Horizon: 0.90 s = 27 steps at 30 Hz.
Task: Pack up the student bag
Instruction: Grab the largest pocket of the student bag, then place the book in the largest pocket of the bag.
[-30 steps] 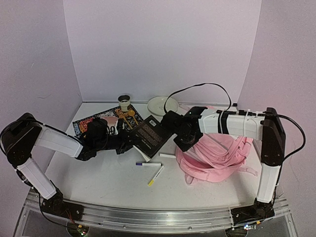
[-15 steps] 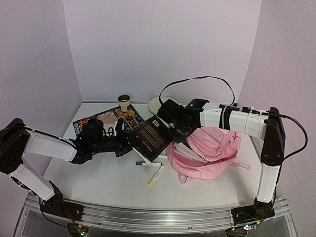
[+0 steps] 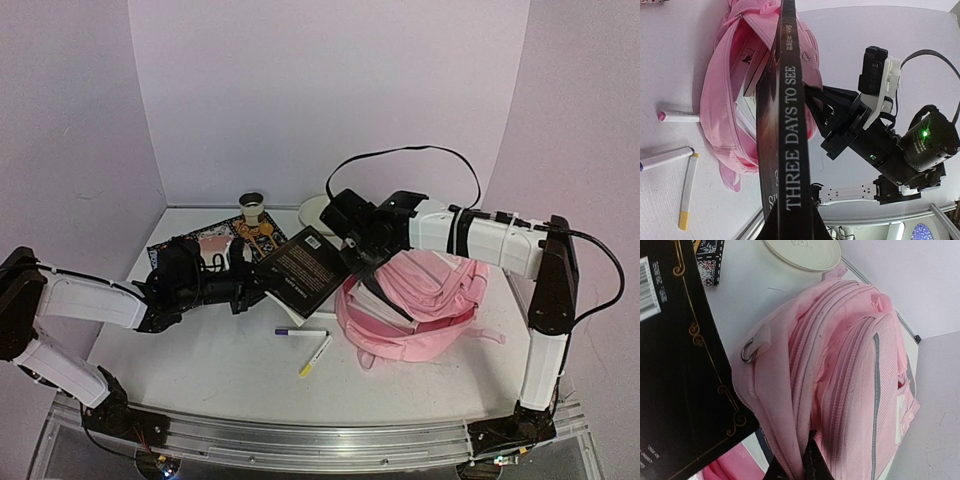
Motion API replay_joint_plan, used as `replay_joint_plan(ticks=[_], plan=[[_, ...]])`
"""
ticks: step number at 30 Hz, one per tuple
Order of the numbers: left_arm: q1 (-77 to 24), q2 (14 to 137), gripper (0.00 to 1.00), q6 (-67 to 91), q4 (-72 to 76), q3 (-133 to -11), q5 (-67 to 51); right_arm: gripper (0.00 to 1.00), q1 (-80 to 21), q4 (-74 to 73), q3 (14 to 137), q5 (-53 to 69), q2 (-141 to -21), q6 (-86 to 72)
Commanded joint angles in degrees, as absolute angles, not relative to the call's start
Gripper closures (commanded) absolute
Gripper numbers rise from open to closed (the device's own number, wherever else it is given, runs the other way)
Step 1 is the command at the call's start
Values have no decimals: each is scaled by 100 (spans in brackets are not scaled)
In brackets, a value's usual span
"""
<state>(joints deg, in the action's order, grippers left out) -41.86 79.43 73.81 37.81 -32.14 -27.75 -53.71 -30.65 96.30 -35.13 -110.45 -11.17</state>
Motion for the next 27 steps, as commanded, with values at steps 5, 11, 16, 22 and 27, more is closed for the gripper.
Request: replay_joint_plan(ticks=[5,11,16,22,27], plan=[[-4320,8211,100,8162,5352,-3414,-3210,99,-5329,-2479,10094,-3617,-10595,-1138],[-4402,8345,100,8408,5747,-3474,-3256,99,-5302,-2394,10081,-3537,-10551,-1134],[-4542,8619,100,8467,5890,-3635,-3278,99,-5298,-2335,10084,-3431,-10512,-1126],[-4663,9158,100,8421,5963,-3835,-3184,99,-5299,-2286,10084,-3245,-10435,-1082],[-4668,9620,100,8367,5970,-4016,-3044,99,-5295,-2265,10070,-3075,-10349,-1041]])
